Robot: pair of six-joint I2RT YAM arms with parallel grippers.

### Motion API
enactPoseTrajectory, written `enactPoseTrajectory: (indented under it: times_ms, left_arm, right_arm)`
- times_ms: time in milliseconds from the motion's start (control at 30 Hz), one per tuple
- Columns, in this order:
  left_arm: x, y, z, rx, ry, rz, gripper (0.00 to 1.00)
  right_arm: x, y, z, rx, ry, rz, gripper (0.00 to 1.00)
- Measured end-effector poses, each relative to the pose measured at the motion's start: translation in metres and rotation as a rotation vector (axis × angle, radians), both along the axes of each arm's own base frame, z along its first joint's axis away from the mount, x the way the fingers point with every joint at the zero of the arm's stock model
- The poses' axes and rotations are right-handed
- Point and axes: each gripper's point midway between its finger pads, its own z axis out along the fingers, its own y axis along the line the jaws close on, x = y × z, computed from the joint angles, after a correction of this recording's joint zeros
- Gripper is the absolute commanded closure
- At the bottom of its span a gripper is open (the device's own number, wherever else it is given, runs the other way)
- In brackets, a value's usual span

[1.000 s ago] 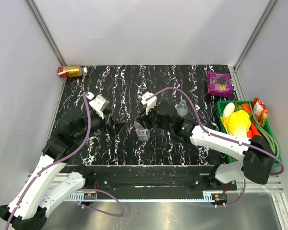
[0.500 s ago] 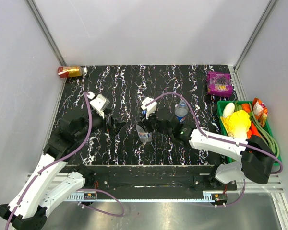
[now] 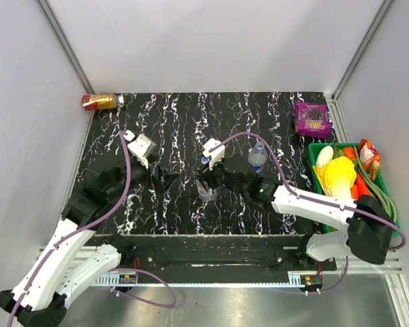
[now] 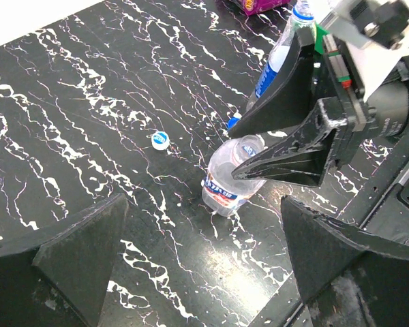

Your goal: Unscrew the bottle caps

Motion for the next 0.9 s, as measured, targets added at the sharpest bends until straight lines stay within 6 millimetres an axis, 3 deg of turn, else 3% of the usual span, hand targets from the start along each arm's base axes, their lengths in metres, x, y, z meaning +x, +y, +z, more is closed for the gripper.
enactPoseTrajectory:
  times_ms: [200,400,733,900]
  left_arm:
    - [0.001,0.0,-0.004,0.005,0.008,0.003,0.01]
    - [0.001,0.0,-0.007,0.008,0.013,0.003,0.01]
    - [0.0,0.0,-0.007,0.008,0.013,0.002,0.01]
    - [0.0,0.0,-0.009,0.01,0.017,0.001,0.01]
  right_arm:
    - [-0.003,-0.004,0.019,0.04,-0.021,-0.001,0.27]
    - [-0.006,-0.008,0.041,0.091,-0.033,-0.005,0.0]
    - [-0.009,-0.009,0.108,0.22,-0.094,0.001,0.0]
    - [-0.01,-0.009,0.12,0.243,-0.099,0.003,0.0]
